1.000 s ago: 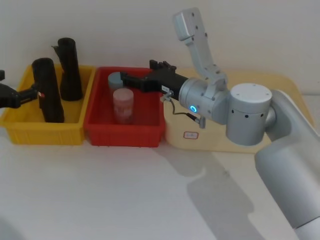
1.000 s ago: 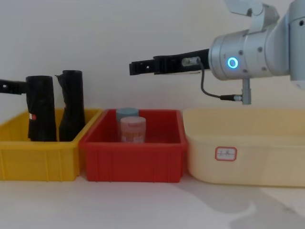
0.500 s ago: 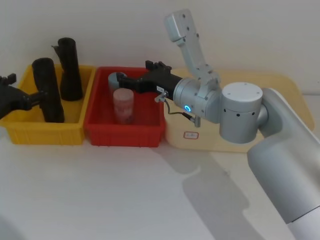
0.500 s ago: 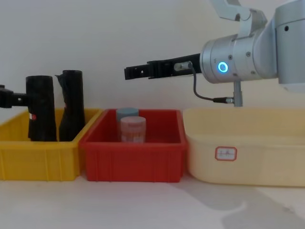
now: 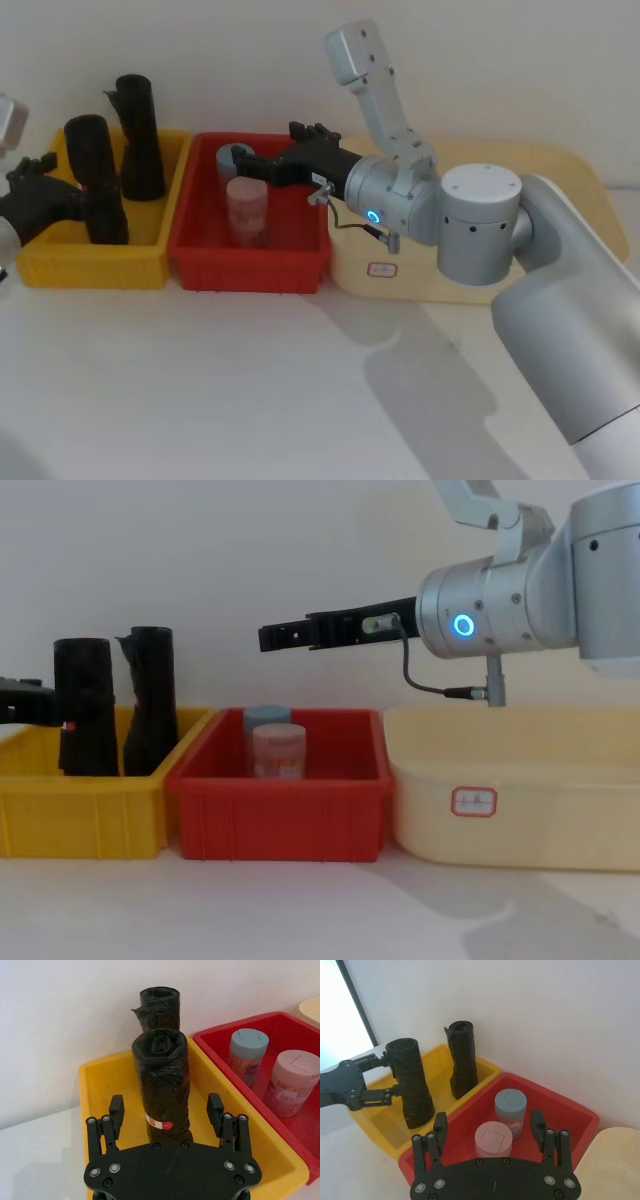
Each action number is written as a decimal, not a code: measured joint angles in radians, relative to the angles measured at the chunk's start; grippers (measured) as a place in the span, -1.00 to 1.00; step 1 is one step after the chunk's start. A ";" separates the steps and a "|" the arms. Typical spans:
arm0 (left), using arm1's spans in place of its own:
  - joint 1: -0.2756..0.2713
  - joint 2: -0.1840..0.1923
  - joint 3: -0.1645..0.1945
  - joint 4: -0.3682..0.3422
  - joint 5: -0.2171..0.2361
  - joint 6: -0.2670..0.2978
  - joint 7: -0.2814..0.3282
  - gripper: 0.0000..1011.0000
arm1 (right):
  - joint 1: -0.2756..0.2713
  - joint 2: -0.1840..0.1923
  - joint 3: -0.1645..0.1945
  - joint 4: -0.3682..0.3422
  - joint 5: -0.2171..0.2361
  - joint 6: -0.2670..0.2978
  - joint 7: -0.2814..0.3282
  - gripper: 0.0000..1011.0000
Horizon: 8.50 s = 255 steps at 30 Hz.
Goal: Pick up the garbage bag with the one hand and transfer it to the other hand.
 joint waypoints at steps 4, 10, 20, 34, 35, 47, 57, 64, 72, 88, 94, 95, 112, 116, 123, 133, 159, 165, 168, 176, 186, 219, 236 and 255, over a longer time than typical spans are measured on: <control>-0.011 -0.018 0.005 0.022 0.009 -0.011 0.008 0.98 | 0.000 0.000 0.001 0.003 -0.004 -0.004 0.005 0.98; -0.032 -0.043 0.013 0.058 0.026 -0.021 0.027 0.98 | 0.002 -0.001 0.004 0.007 -0.008 -0.008 0.011 0.98; -0.077 -0.082 0.029 0.134 0.055 -0.029 0.046 0.98 | 0.005 0.000 0.010 0.015 -0.013 -0.014 0.022 0.98; -0.143 -0.124 0.055 0.254 0.086 -0.047 0.032 0.98 | 0.009 -0.005 0.009 0.027 -0.019 -0.026 0.032 0.98; -0.145 -0.126 0.056 0.258 0.087 -0.047 0.031 0.98 | 0.010 -0.005 0.008 0.028 -0.019 -0.026 0.033 0.98; -0.169 -0.141 0.065 0.302 0.099 -0.055 0.025 0.96 | 0.018 -0.013 -0.003 0.048 -0.020 -0.017 0.046 0.98; -0.176 -0.146 0.068 0.316 0.102 -0.057 0.023 0.47 | 0.027 -0.018 -0.005 0.061 -0.013 -0.010 0.049 0.98; -0.179 -0.148 0.069 0.322 0.104 -0.058 0.022 0.08 | 0.045 -0.027 -0.013 0.090 -0.011 0.006 0.049 0.98; -0.181 -0.149 0.069 0.324 0.104 -0.059 0.021 -0.09 | 0.073 -0.049 -0.031 0.161 -0.027 0.017 0.045 0.98; -0.182 -0.150 0.070 0.326 0.105 -0.059 0.021 -0.23 | 0.129 -0.101 -0.058 0.331 -0.064 -0.001 0.035 0.98; -0.182 -0.150 0.070 0.327 0.105 -0.059 0.021 -0.23 | 0.166 -0.125 -0.067 0.419 -0.081 -0.020 0.033 0.98; -0.182 -0.150 0.070 0.327 0.105 -0.059 0.021 -0.23 | 0.169 -0.126 -0.067 0.424 -0.083 -0.022 0.033 0.98; -0.182 -0.150 0.070 0.327 0.105 -0.059 0.021 -0.23 | 0.250 -0.176 -0.073 0.595 -0.113 -0.067 0.036 0.98; -0.182 -0.150 0.070 0.327 0.105 -0.059 0.021 -0.23 | 0.263 -0.184 -0.075 0.626 -0.120 -0.079 0.039 0.98; -0.182 -0.150 0.070 0.327 0.105 -0.059 0.021 -0.23 | 0.276 -0.192 -0.076 0.657 -0.128 -0.090 0.043 0.84; -0.182 -0.150 0.070 0.327 0.105 -0.059 0.021 -0.23 | 0.286 -0.198 -0.077 0.678 -0.134 -0.097 0.045 0.32; -0.182 -0.150 0.070 0.327 0.105 -0.059 0.021 -0.23 | 0.126 -0.111 -0.039 0.354 -0.130 -0.081 0.011 0.32; -0.182 -0.150 0.070 0.327 0.105 -0.059 0.021 -0.23 | 0.043 -0.072 -0.007 0.197 -0.132 -0.096 -0.036 0.32; -0.182 -0.150 0.070 0.327 0.105 -0.059 0.021 -0.23 | 0.003 -0.054 0.011 0.125 -0.136 -0.105 -0.063 0.32; -0.182 -0.150 0.070 0.327 0.105 -0.059 0.021 -0.23 | -0.082 -0.021 0.059 -0.009 -0.156 -0.132 -0.141 0.32; -0.182 -0.150 0.070 0.327 0.105 -0.059 0.021 -0.23 | -0.160 0.004 0.119 -0.108 -0.187 -0.153 -0.243 0.32; -0.156 -0.156 0.047 0.240 0.137 -0.056 0.110 -0.23 | -0.221 0.023 0.295 -0.072 -0.181 -0.126 -0.389 0.98; -0.087 -0.150 -0.019 -0.041 0.124 0.046 0.187 -0.23 | -0.223 0.024 0.308 -0.065 -0.178 -0.123 -0.397 0.98; -0.127 -0.114 0.015 -0.045 0.067 0.052 -0.013 -0.23 | -0.223 0.024 0.311 -0.064 -0.177 -0.123 -0.400 0.98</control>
